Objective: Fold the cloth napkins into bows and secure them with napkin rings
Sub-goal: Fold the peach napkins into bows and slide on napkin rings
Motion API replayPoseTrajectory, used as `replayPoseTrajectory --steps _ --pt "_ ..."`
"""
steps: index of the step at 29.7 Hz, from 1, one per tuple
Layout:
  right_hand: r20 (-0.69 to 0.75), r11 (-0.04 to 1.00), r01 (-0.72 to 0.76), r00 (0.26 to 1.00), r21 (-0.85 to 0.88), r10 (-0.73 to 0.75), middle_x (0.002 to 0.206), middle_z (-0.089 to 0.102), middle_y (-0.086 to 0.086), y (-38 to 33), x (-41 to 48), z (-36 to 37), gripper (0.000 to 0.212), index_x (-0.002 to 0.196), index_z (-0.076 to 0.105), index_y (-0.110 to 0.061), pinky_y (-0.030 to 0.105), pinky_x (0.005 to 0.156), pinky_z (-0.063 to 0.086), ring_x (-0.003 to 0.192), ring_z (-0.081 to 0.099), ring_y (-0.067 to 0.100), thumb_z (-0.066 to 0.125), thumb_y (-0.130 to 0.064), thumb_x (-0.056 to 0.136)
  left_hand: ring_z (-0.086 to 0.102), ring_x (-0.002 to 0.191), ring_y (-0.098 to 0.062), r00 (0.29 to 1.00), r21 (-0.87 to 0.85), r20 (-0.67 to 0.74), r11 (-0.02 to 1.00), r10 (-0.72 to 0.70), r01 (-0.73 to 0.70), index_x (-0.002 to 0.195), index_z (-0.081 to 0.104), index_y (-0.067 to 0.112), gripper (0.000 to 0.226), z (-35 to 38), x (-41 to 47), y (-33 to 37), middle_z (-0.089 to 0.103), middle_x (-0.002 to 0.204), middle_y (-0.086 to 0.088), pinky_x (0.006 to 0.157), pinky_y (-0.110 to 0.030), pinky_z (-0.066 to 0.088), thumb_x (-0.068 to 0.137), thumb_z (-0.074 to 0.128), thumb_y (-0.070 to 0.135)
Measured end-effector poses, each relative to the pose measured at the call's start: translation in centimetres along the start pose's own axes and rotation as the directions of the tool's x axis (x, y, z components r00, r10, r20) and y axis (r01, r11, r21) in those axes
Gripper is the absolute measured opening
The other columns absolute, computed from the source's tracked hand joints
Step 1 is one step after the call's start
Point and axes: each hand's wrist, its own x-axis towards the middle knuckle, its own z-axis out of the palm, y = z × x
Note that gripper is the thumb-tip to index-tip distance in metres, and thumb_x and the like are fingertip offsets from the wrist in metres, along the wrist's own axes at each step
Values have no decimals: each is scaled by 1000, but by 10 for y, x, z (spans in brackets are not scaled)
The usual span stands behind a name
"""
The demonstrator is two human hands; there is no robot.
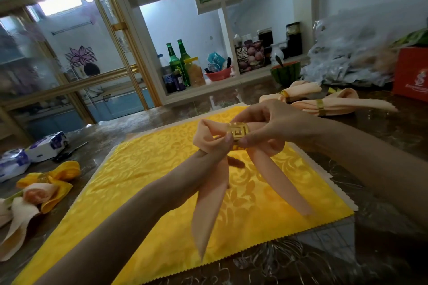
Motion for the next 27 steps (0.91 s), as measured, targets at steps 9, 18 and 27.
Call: replayPoseTrajectory --steps 9,18,27 --pt "108 988 48 994 -147 -32 103 62 -10 -18 -5 0 47 111 60 -27 23 75 55 93 62 8 80 -23 69 62 84 5 957 25 -189 976 219 -218 95 59 31 29 6 -8 4 69 87 20 70 -7 46 81 37 44" --pt "-92 540 183 892 -822 -442 101 33 -11 -23 -3 32 52 112 40 -25 27 84 28 91 32 4 74 -34 74 67 92 -19 928 -200 -373 975 20 -102 99 58 23 30 6 2 4 71 94 1 84 -36 53 88 42 45" --pt "-116 992 -115 986 50 121 110 52 -4 -9 -5 9 67 126 44 -23 20 70 51 97 56 13 74 -40 69 70 85 -13 913 -407 -383 913 -141 -30 100 63 19 24 0 6 9 73 92 -2 72 -25 55 79 66 30"
